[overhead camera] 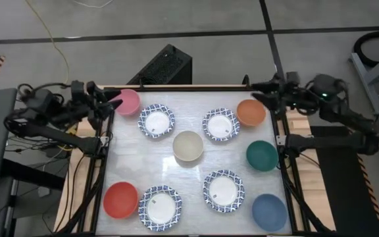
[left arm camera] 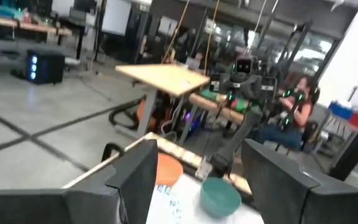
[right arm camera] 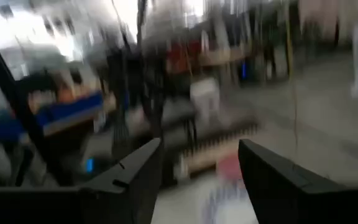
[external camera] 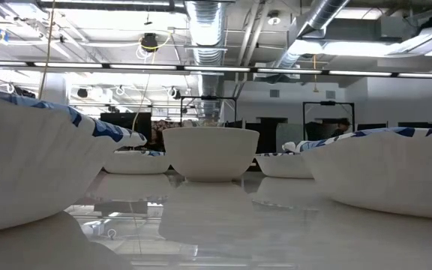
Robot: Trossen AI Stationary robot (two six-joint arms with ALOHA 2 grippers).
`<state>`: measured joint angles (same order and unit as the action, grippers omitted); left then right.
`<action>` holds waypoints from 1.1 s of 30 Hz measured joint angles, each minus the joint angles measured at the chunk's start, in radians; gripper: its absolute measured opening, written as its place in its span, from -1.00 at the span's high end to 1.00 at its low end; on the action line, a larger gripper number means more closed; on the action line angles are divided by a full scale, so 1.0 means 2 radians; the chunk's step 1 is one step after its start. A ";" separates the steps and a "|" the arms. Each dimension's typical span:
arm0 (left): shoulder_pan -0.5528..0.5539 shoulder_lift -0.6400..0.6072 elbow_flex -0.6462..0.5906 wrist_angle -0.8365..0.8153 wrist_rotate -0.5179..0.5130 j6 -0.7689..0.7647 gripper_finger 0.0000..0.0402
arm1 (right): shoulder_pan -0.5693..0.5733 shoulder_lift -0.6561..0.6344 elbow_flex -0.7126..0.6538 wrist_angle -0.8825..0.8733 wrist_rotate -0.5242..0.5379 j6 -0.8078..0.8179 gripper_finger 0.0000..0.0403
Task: Nest bowls inside each other
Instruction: Stack the white patterned bowl on top of the white patterned bowl
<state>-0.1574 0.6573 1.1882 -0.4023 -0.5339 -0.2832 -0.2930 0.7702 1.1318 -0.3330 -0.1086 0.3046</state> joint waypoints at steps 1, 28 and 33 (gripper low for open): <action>0.000 0.003 0.013 -0.018 0.001 -0.004 -0.10 | 0.005 0.010 0.013 -0.036 0.000 0.000 -0.14; 0.000 0.062 0.046 -0.146 -0.016 -0.025 -0.10 | 0.116 0.345 0.034 -0.274 0.055 -0.089 0.05; 0.000 0.073 0.046 -0.152 -0.020 -0.025 -0.10 | 0.110 0.395 0.034 -0.273 0.063 -0.102 0.05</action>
<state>-0.1574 0.8037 1.2806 -0.7062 -0.5730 -0.3336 -0.0723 1.5600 1.1999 -0.8800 0.0174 0.1012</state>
